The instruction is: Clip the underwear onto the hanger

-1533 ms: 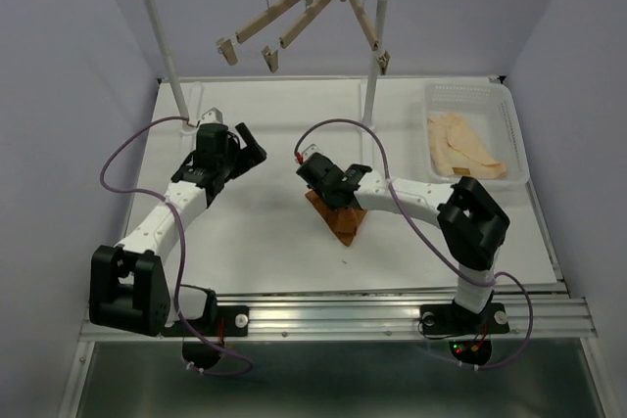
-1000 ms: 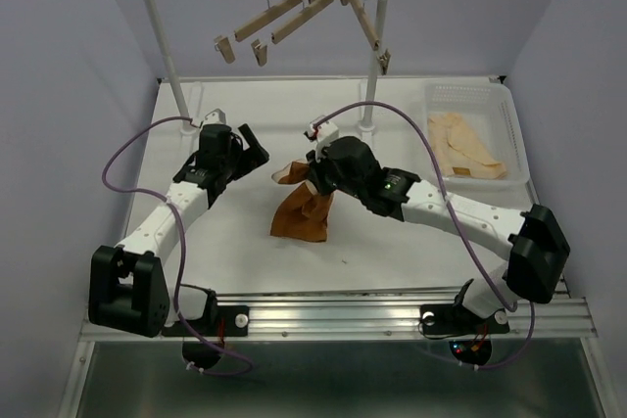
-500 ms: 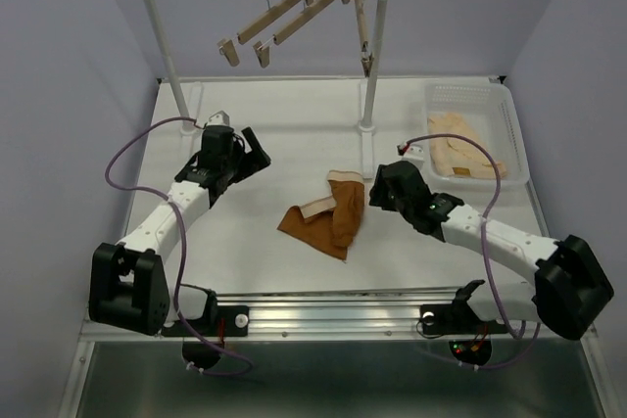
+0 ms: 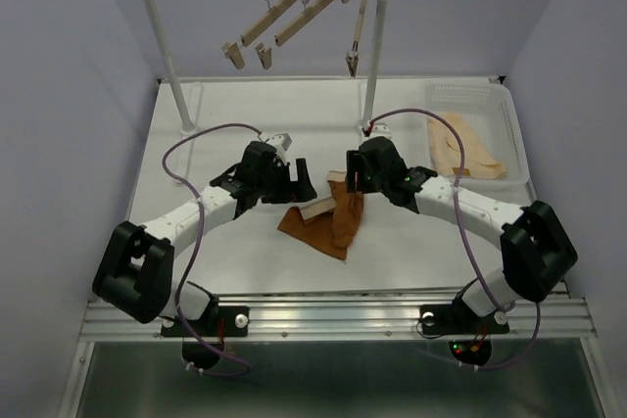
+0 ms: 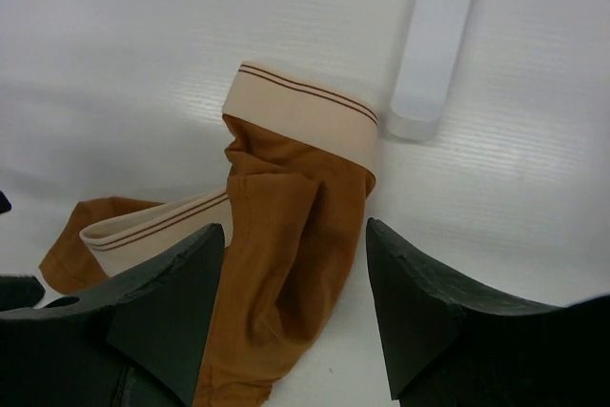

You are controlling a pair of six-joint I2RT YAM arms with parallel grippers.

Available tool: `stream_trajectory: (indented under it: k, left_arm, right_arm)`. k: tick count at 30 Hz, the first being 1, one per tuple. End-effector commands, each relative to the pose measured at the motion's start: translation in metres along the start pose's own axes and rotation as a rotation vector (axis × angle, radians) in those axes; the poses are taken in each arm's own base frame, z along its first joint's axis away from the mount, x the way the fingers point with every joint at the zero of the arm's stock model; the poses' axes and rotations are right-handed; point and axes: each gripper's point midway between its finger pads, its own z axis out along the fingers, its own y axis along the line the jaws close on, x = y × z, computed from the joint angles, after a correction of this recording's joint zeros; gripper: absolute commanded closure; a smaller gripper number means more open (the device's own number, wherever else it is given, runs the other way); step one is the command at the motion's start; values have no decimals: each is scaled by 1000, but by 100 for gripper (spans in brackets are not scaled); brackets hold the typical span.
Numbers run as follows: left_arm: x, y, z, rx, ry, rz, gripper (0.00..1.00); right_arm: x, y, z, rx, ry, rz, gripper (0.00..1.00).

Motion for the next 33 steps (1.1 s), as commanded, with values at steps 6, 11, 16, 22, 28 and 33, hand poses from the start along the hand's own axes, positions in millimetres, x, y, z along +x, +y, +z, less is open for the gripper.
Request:
stream_trajectory:
  k: [6, 11, 16, 22, 28, 33]
  left_arm:
    - [42, -7, 21, 37, 141, 52, 5]
    - [47, -9, 35, 14, 171, 59, 41]
    - [33, -4, 41, -45, 133, 34, 94]
    - [14, 0, 31, -125, 69, -1, 100]
    - [-9, 17, 3, -266, -25, -79, 100]
    - [-13, 44, -17, -382, -13, -174, 100]
  right_arm:
    - [-12, 32, 51, -56, 43, -139, 33]
    - [7, 35, 68, -82, 105, -187, 33]
    - [31, 32, 82, -85, 172, -212, 40]
    - [20, 26, 70, -58, 133, -212, 83]
    - [-24, 23, 26, -51, -16, -164, 89]
    - [-23, 29, -8, -172, -81, -159, 86]
